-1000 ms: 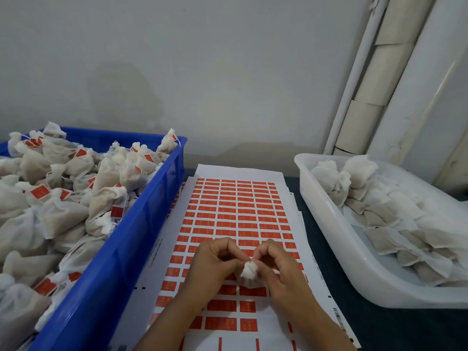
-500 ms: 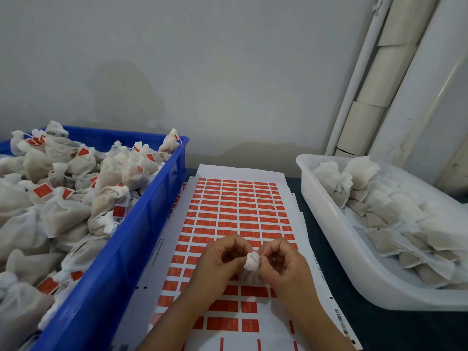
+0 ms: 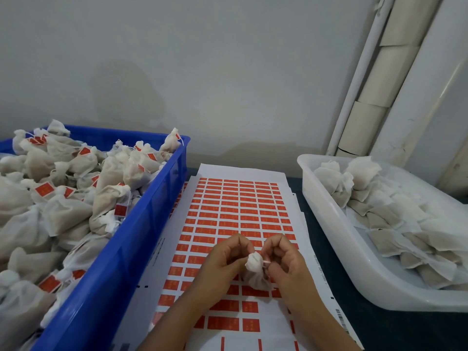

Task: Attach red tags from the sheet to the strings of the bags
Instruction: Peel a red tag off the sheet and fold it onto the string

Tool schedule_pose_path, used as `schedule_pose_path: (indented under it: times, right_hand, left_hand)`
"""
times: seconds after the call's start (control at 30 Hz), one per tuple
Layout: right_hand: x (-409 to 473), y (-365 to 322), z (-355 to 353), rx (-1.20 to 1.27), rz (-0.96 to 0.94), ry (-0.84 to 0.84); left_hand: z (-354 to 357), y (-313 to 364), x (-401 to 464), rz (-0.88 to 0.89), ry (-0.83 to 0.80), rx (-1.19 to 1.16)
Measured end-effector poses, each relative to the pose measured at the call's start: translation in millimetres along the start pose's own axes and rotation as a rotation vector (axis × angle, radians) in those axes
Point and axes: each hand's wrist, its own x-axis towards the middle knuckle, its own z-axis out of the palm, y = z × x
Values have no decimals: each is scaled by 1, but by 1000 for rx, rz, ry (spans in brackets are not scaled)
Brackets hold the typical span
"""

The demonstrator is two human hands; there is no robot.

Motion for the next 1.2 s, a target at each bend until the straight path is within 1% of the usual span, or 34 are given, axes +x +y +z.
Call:
schedule_pose_path:
  times: [0.1, 0.23, 0.37, 0.4, 0.43, 0.5, 0.53, 0.57, 0.67, 0.73, 0.8, 0.83, 0.9, 0.97, 1.03, 1.13, 1.2]
  right_hand:
    - [0, 0, -1, 5, 27, -19]
    - [2, 3, -6, 80, 73, -13]
    - [2, 7, -10, 59, 53, -7]
    - [2, 7, -10, -13, 11, -13]
    - [1, 7, -12, -139, -60, -29]
    - [1, 7, -15, -459, -220, -79]
    - [1, 7, -16, -565, -280, -96]
    - [2, 6, -17, -614, -319, -103]
    - [5, 4, -21, -668, -375, -102]
    - [6, 3, -24, -718, -368, -114]
    - [8, 1, -24, -840, -404, -112]
    - [7, 1, -24, -876, -431, -100]
    - [6, 1, -23, -874, -505, -26]
    - [6, 3, -24, -854, -511, 30]
    - [6, 4, -24, -891, -512, 53]
    - [9, 2, -24, -870, -533, 14]
    - [10, 4, -23, -894, -603, 24]
  left_hand:
    - [1, -1, 0, -33, 7, 5]
    - [1, -2, 1, -55, 22, 27]
    - [1, -1, 1, -67, 29, 29]
    - [1, -1, 1, -70, 32, 22]
    - [1, 0, 0, -72, 35, 12]
    - [1, 0, 0, -70, 31, -9]
    - [1, 1, -1, -66, 25, -13]
    - [1, 1, -1, -61, 21, -13]
    - [2, 2, 0, -57, 20, -16]
    - [2, 1, 0, -54, 21, -15]
    - [2, 1, 0, -54, 10, -13]
    - [2, 1, 0, -58, 1, -15]
    - [2, 0, 0, -60, -23, -23]
    - [2, 0, -2, -47, -68, -22]
    - [6, 0, -5, -49, -108, 20]
    - [11, 0, -7, -51, -64, 157]
    - [12, 1, -6, -47, -12, 172]
